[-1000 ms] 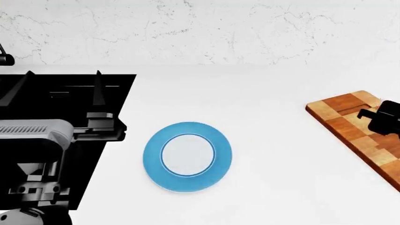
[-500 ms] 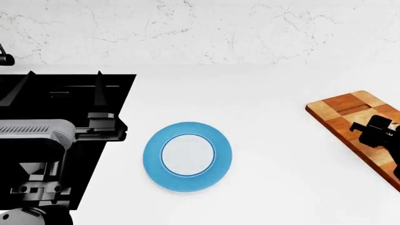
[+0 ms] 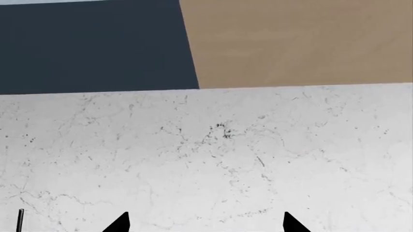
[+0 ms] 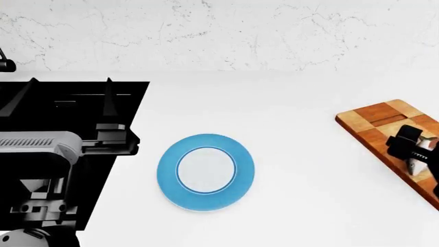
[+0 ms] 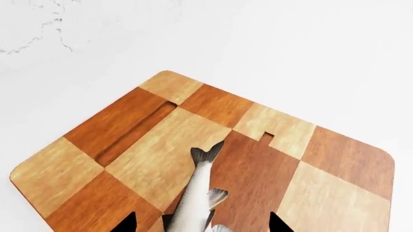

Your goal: Pick the fish from the plate and place it on the cutting board. Then pick the condiment bottle from the cabinet and place it next to the cutting board.

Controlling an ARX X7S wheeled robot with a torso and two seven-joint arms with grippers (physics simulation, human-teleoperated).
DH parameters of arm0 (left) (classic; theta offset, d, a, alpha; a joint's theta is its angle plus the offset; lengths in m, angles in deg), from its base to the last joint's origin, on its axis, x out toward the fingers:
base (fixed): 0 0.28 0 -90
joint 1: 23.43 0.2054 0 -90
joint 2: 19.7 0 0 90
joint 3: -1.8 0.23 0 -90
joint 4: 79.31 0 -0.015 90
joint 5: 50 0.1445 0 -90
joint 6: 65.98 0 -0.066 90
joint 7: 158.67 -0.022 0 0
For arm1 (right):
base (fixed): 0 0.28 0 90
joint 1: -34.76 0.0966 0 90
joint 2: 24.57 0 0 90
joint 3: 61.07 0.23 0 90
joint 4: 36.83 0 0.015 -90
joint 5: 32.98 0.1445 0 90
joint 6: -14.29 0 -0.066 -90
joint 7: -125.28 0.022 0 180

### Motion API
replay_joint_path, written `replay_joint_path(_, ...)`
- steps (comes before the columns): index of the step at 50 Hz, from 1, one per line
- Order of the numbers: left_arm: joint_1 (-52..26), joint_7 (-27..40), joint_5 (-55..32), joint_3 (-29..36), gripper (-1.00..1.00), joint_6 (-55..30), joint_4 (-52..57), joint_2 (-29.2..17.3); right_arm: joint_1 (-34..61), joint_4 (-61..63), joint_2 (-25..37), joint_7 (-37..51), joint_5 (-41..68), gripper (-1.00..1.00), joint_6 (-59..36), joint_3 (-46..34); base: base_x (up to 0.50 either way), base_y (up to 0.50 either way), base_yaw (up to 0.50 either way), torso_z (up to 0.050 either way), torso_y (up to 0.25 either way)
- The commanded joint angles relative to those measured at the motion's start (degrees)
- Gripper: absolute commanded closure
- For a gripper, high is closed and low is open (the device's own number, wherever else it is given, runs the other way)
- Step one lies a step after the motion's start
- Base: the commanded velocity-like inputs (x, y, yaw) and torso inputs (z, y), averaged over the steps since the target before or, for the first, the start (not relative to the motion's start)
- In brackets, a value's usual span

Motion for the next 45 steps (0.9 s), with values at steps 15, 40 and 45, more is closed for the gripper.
replay_joint_path(15,0.13,0.61,-0.72,0.0,-1.0,0.55,-0.01,-0.61,7.18,12.6,4.77,9.18,14.93,-1.0,-6.53,6.25,0.0,0.0,0.0,0.0,0.0)
replay_joint_path(40,0.19,1.22,-1.13,0.33,-1.0,1.03,-0.25,-1.15,4.88,41.48,3.71,8.15,26.19,-1.0,-4.19,13.36,0.0,0.0,0.0,0.0,0.0)
replay_joint_path(45,0.35,1.36,-1.29,0.26,-1.0,1.15,0.09,-1.32,1.07,45.98,0.4,3.85,22.18,-1.0,-3.97,14.85,0.0,0.0,0.0,0.0,0.0)
